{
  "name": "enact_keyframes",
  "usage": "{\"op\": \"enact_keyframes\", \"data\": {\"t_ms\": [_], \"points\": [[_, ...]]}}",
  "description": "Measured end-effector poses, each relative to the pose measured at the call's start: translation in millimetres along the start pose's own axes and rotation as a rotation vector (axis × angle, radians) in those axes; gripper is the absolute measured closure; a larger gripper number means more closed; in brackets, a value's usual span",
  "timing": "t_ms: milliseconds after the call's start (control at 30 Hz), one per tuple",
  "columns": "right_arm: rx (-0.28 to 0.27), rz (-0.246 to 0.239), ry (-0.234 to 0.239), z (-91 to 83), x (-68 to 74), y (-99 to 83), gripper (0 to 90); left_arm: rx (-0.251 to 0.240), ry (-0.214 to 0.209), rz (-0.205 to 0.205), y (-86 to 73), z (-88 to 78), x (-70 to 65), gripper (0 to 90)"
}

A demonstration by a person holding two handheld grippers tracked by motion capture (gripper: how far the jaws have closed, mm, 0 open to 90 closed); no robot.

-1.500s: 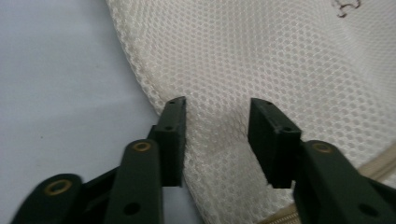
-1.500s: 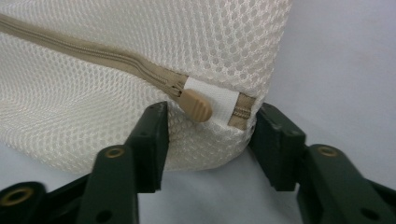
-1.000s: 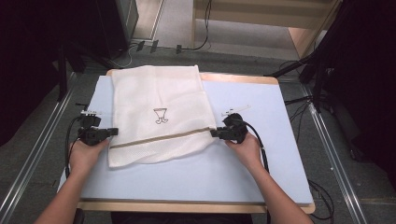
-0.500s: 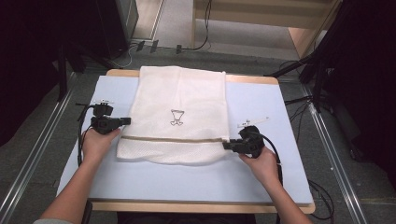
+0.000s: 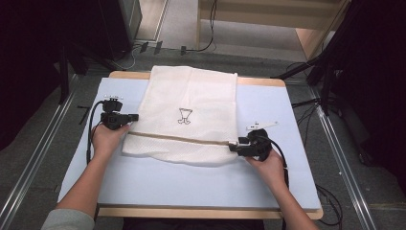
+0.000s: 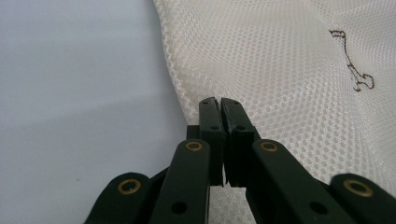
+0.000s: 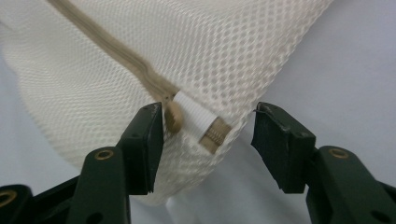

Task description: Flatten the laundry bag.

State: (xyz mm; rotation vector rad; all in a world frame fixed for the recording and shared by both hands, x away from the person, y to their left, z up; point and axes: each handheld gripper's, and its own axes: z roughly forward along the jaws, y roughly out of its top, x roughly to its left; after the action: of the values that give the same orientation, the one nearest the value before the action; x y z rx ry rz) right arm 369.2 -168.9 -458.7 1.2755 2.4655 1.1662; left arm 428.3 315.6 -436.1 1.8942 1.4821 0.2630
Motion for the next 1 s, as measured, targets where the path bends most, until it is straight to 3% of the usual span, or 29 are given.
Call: {"op": "enact_keyframes", "data": {"t_ms": [233,367,533,700,800,900,1000], "points": [[0.036,-0.026,-0.075,18.5,-1.5,8.7,64.1,0.027,0.007,-0.006,-3.1,-6.2,4.0,89.8],[0.015,-0.013,-0.073,21.7,-3.8,14.4,70.3,0.037,-0.006,-0.019,-6.6,-11.0,5.0,90.0],[0.025,-0.010,-0.070,23.9,-4.5,16.6,69.6,0.049,-0.027,-0.006,-15.5,-19.8,3.4,88.6],[0.002,0.003,-0.064,14.0,-6.0,17.3,74.9,-0.015,-0.088,0.007,-16.5,-27.5,3.7,73.2],[0.005,0.022,-0.056,10.8,-9.6,16.6,82.0,-0.002,-0.105,0.020,-15.2,-28.5,1.3,65.1],[0.025,0.042,-0.031,11.3,-12.5,15.3,88.7,-0.006,-0.085,0.064,-13.5,-29.9,-3.8,58.4],[0.039,0.044,-0.026,14.5,-12.5,14.5,90.0,-0.023,-0.097,0.064,-11.8,-32.3,-7.0,53.7]]}}
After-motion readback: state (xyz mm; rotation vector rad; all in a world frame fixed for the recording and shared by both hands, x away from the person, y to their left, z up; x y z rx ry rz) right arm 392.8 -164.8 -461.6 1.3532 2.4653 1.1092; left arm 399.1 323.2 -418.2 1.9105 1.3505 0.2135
